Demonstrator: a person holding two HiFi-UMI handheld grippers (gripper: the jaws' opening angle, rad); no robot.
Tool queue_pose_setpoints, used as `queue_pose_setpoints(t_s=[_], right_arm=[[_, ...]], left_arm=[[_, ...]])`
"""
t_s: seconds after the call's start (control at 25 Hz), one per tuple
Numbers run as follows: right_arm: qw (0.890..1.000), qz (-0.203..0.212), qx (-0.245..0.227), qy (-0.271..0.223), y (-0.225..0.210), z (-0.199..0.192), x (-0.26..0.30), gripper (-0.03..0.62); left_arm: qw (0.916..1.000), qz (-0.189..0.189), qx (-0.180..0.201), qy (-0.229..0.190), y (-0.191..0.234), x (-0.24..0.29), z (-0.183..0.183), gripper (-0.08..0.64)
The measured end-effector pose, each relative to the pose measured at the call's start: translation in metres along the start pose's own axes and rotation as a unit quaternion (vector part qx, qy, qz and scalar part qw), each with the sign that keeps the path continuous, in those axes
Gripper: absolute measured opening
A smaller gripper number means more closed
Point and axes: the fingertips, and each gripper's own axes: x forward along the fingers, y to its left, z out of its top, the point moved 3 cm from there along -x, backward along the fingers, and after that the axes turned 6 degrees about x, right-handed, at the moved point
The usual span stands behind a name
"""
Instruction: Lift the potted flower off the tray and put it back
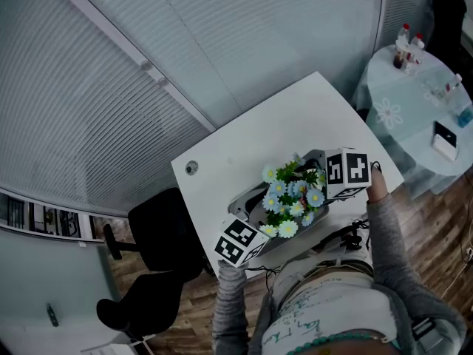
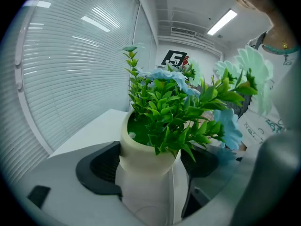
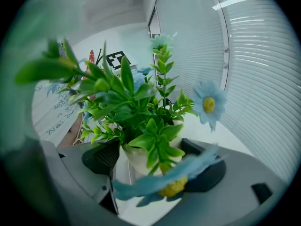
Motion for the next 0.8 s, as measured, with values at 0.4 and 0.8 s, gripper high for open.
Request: queue_pose_setpoints(t_s=[0.4, 0.8], right_arm=[[1.0, 0.002, 0.001, 0.002, -0.006, -0.012, 0.013, 0.39], [1.0, 0.004, 0.012, 0.002, -0.016, -0.033, 0.036, 0.39]], left_arm=[[0.9999, -0.003, -0.003, 0.01, 0.003, 0.011, -0.014, 0.407], [0.9997, -0.013, -0.004, 0.023, 0.009, 0.031, -0.039, 0.407]])
